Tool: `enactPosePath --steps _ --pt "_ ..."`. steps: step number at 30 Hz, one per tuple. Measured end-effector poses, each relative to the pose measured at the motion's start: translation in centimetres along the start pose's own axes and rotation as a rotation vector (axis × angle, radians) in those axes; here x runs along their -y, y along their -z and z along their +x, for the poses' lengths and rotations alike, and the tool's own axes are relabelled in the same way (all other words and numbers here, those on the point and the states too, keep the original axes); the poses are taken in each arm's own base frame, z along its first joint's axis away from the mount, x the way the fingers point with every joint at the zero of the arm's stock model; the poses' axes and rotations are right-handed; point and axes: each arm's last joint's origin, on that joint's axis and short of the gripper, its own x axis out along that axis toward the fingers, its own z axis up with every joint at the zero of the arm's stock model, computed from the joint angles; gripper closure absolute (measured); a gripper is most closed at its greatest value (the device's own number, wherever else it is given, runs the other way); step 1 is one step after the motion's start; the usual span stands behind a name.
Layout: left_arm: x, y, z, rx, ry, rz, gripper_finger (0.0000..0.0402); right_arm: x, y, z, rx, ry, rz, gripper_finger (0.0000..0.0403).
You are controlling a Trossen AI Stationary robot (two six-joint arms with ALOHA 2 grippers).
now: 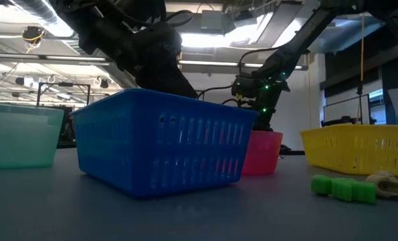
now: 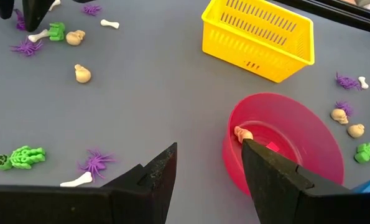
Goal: Sort Halloween decoration
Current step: Put the violet witch hat toy into the blue bin
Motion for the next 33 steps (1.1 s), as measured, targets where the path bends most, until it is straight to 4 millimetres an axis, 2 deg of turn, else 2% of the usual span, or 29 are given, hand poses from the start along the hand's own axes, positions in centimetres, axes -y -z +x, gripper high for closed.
enactPosePath --steps 3,12,16,29,33 --pt "0.0 0.0 0.0 0.0 0.0 0.0 0.0236 -0.06 0.06 0.12 -0.004 -0.006 0.0 0.0268" --pt "-0.01 0.0 0.0 0.0 -0.002 0.0 0.0236 -0.14 0.16 0.21 -0.01 -0.012 0.0 0.0357" --pt "-0.01 0.0 0.0 0.0 -0.002 0.0 0.0236 -0.14 0.19 0.25 -0.013 -0.011 0.0 0.0384" --pt "-0.01 0.0 0.0 0.0 -0.002 0.0 0.0236 -0.15 0.21 0.26 -0.015 -0.012 -0.001 0.0389" --pt "-0.01 0.0 0.0 0.0 -0.002 0.0 0.0237 0.14 -0.31 -0.3 -0.032 -0.023 0.001 0.0391"
